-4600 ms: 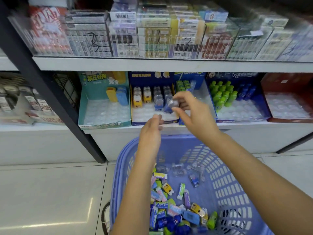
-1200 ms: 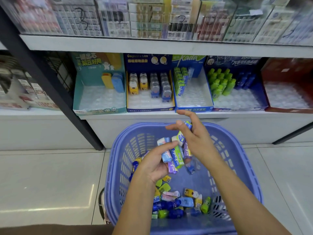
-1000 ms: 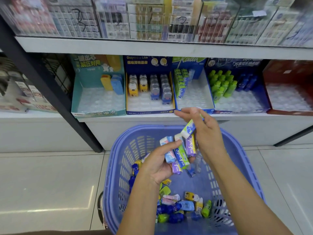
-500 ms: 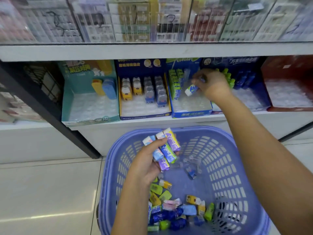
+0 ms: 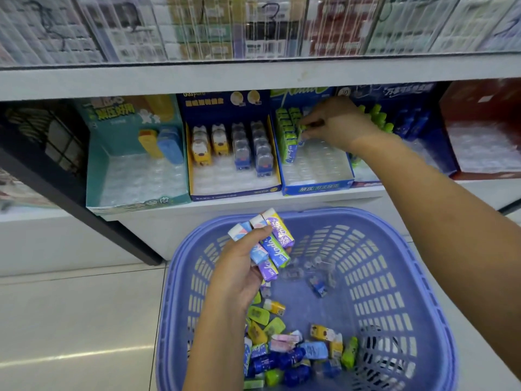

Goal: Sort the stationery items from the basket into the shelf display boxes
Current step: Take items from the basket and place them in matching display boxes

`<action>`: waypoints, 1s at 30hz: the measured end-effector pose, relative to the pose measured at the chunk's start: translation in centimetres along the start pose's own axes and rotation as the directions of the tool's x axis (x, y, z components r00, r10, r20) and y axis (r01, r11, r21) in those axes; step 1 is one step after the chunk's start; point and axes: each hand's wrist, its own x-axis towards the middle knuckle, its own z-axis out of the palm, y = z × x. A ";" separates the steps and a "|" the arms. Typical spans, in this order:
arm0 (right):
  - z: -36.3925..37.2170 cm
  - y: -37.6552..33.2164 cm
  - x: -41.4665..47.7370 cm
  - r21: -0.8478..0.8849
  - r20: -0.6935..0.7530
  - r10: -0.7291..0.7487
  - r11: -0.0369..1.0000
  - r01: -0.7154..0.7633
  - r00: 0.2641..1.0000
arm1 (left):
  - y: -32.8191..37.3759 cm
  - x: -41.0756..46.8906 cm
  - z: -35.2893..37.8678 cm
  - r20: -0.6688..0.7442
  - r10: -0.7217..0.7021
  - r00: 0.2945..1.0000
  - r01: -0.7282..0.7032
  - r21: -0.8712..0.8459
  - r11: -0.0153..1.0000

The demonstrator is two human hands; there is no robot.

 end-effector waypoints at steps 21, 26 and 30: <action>1.7 -3.1 -5.6 0.267 -0.201 0.135 0.960 -0.078 0.970 | -0.3 -1.2 0.9 0.029 -0.021 0.999 0.020 0.021 1.000; 4.0 -5.3 -12.9 0.479 0.314 0.120 0.837 -0.266 0.942 | -0.8 -1.7 1.4 0.039 0.023 0.999 -0.025 0.057 0.998; 5.0 -5.4 -15.5 0.633 0.401 0.127 0.677 -0.375 0.907 | -1.3 -1.9 1.8 -0.011 0.096 0.995 -0.095 0.091 0.991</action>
